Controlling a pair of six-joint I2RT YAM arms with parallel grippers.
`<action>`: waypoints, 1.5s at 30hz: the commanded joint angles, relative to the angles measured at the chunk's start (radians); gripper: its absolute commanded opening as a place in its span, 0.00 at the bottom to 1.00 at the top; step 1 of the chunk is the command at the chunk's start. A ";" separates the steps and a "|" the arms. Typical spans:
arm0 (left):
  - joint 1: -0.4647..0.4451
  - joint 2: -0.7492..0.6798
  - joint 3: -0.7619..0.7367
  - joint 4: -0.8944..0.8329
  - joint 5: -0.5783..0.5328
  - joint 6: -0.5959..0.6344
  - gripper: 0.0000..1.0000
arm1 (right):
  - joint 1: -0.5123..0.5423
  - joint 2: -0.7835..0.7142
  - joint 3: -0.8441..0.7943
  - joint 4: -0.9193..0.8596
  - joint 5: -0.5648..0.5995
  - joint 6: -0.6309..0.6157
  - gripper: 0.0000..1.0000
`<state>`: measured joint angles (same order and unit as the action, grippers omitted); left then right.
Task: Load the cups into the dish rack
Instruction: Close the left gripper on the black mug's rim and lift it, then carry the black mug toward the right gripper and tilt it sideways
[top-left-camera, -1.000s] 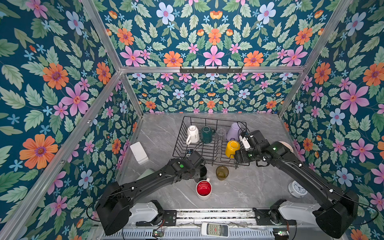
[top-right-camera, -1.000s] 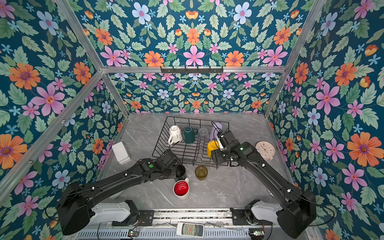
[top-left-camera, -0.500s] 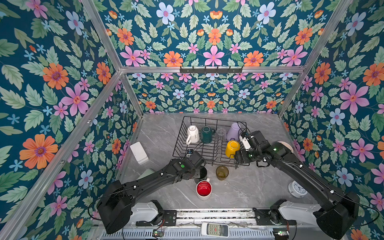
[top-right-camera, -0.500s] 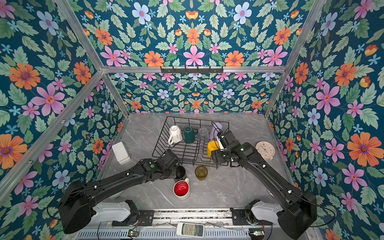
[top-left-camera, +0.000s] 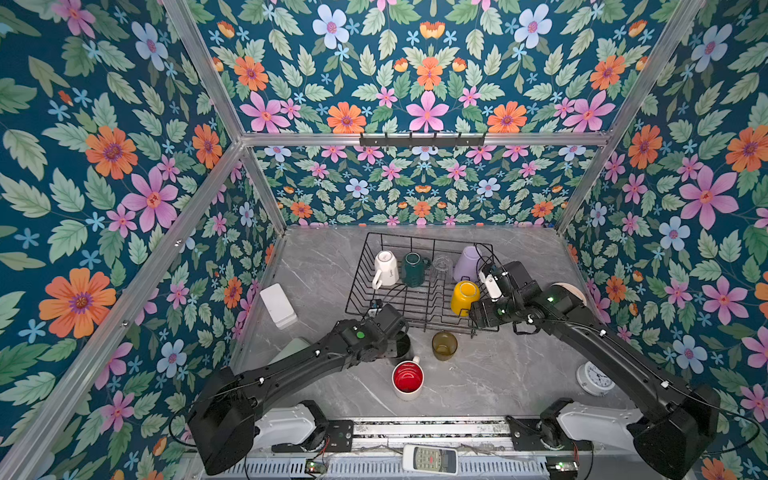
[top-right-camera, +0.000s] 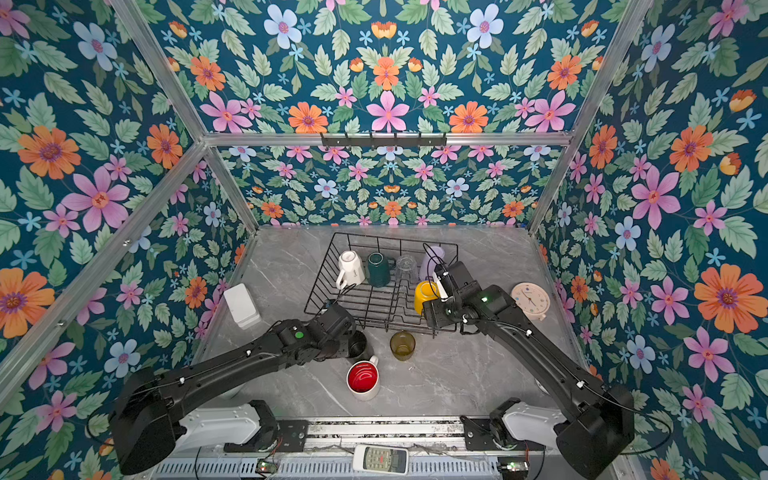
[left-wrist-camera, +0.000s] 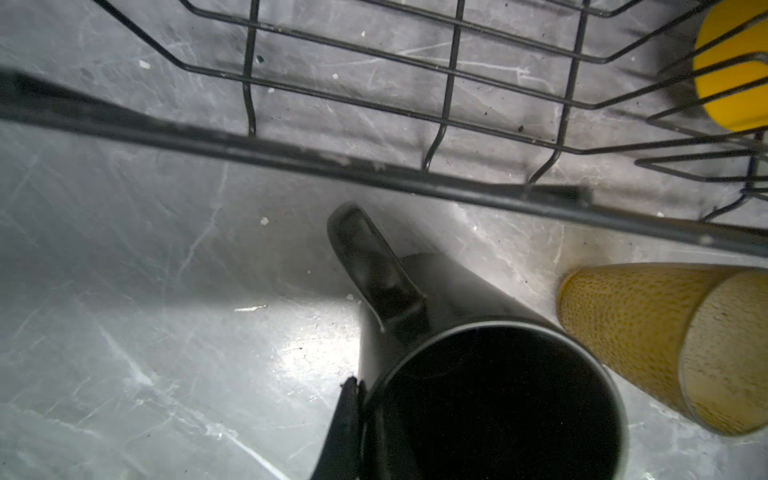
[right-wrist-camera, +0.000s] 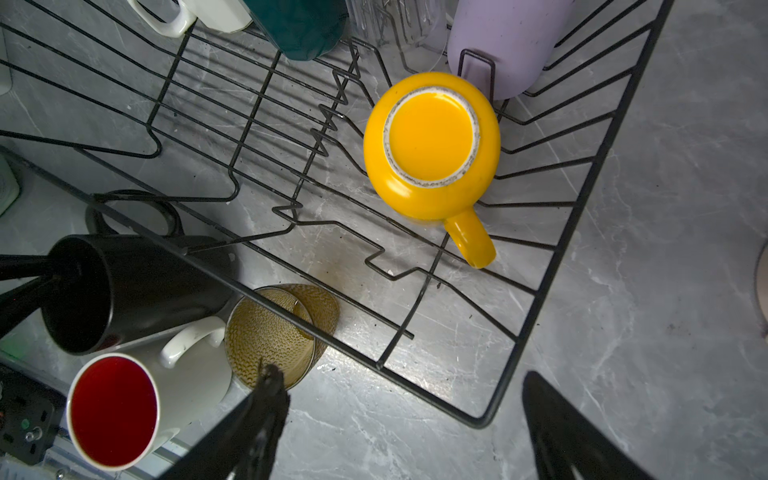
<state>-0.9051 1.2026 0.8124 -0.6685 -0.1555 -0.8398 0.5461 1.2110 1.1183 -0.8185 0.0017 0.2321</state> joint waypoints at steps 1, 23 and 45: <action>0.002 -0.051 -0.006 0.019 -0.026 -0.014 0.00 | 0.001 -0.012 0.011 0.015 -0.023 0.001 0.88; 0.003 -0.725 -0.066 0.090 -0.103 0.167 0.00 | 0.001 -0.155 0.014 0.235 -0.329 0.111 0.88; 0.004 -0.671 -0.218 0.674 0.134 0.340 0.00 | -0.024 -0.168 -0.183 0.705 -0.805 0.306 0.99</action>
<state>-0.9020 0.5194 0.5892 -0.1909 -0.0853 -0.5167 0.5243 1.0470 0.9463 -0.2234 -0.7158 0.5011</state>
